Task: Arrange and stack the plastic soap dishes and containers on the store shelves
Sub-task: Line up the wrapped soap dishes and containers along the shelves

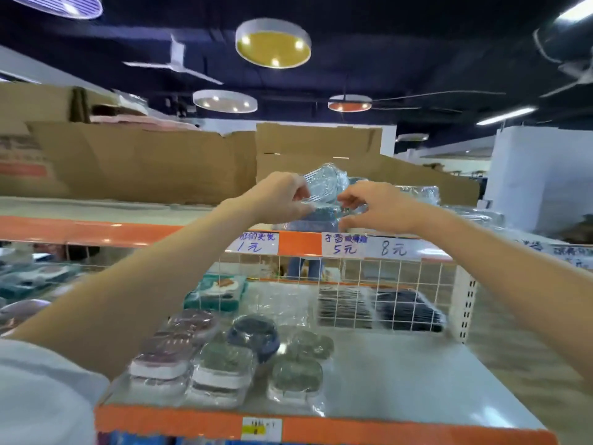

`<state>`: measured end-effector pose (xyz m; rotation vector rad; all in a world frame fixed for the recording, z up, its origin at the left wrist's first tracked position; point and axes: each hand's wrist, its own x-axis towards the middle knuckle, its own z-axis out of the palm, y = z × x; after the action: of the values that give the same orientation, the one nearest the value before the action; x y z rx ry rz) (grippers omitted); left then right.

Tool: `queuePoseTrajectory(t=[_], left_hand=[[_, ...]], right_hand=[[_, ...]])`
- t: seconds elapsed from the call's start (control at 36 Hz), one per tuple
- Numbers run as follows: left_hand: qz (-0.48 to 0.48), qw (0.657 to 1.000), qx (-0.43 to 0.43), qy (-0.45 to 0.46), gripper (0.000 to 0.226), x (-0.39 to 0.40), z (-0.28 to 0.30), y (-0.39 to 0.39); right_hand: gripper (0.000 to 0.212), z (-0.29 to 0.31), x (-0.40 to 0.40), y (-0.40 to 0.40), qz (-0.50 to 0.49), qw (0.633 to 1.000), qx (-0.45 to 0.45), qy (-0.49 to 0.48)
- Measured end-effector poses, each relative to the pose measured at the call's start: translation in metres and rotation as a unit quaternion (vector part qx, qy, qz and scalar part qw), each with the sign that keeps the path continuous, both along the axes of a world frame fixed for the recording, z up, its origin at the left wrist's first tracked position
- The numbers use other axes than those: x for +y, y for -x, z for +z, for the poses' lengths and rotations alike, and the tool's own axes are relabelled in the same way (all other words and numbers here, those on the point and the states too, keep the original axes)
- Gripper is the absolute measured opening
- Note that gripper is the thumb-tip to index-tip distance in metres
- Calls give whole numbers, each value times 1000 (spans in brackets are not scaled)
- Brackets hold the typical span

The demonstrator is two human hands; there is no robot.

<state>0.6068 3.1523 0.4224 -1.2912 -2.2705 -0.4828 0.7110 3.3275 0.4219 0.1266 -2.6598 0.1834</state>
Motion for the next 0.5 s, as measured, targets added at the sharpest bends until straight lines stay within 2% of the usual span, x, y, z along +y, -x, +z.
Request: queuePoseTrajectory(t=[0.14, 0.19, 0.31, 0.44, 0.5], left_hand=[[2, 995, -8, 96, 57, 22, 9, 28], [0, 991, -45, 129, 58, 30, 9, 38], [-7, 984, -97, 152, 44, 41, 6, 61], [6, 975, -137, 172, 74, 37, 11, 77], [9, 972, -151, 179, 75, 34, 12, 84]], right_hand=[[57, 18, 9, 35, -50, 997, 7, -57], [60, 23, 11, 48, -61, 996, 6, -68], [65, 30, 12, 72, -72, 990, -1, -121], [73, 33, 13, 104, -91, 972, -39, -212], [75, 36, 12, 115, -96, 967, -55, -232]])
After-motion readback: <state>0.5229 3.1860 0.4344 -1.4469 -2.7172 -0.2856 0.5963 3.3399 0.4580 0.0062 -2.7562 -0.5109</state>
